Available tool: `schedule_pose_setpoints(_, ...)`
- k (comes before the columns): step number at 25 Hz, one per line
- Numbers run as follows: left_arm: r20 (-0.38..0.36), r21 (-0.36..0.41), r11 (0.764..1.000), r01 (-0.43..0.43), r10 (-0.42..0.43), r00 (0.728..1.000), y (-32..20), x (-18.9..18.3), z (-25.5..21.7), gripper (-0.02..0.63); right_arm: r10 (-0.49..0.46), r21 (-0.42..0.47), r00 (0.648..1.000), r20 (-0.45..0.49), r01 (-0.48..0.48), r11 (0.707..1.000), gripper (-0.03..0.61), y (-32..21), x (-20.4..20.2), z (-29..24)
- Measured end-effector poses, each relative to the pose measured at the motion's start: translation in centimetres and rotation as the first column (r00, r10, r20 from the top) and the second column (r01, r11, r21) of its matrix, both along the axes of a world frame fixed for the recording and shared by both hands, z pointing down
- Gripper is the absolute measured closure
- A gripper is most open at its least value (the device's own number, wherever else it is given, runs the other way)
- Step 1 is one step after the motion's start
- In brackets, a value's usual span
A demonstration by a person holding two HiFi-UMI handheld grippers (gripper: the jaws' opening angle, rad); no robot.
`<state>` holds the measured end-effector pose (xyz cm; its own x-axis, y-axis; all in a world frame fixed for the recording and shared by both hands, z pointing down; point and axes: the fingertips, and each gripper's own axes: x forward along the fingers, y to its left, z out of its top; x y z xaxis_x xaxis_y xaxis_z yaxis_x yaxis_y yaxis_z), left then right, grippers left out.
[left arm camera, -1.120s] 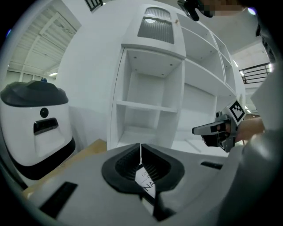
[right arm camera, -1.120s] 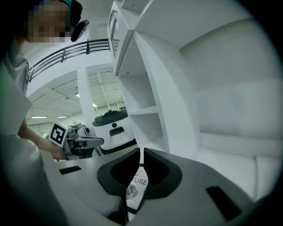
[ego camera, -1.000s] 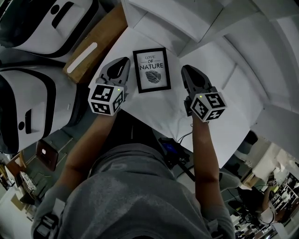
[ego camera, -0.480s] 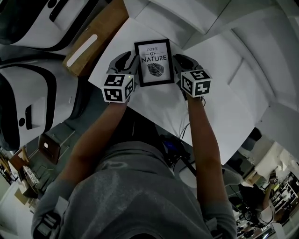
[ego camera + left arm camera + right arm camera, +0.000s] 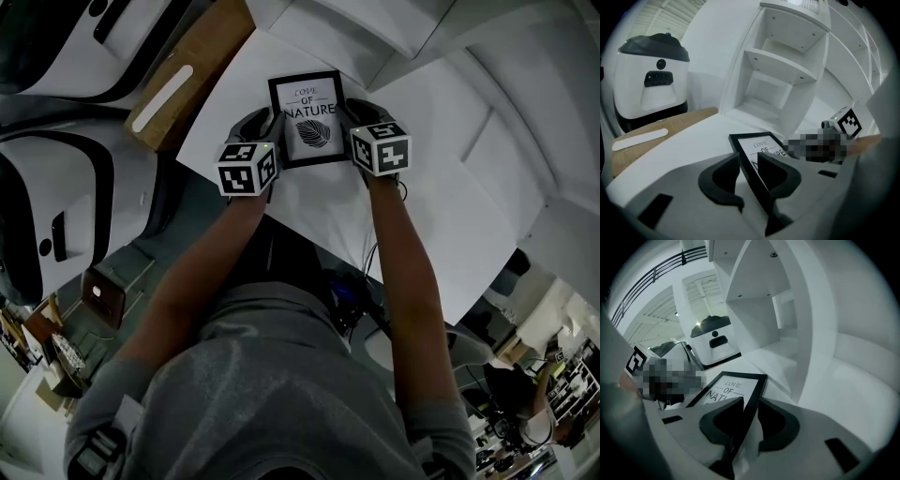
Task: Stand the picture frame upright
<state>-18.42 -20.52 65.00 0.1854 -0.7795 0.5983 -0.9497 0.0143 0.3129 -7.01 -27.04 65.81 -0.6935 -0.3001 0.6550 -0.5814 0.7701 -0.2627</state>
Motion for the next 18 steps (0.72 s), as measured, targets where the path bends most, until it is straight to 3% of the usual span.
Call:
schedule_pose_setpoints(10,0.082,-0.069,0.997,-0.031,0.037,0.996,-0.5,0.6,1.4,0.52,-0.013,0.018,0.999,-0.042,0.013,1.0,0.489,0.0,0.3,0.4)
schedule_pose_setpoints(18,0.086,-0.065,0.995,-0.076,0.082,0.993,-0.6,0.9,1.6,0.534,0.017,0.014,0.998,-0.055,-0.016,1.0,0.491,0.6,1.0,0.6)
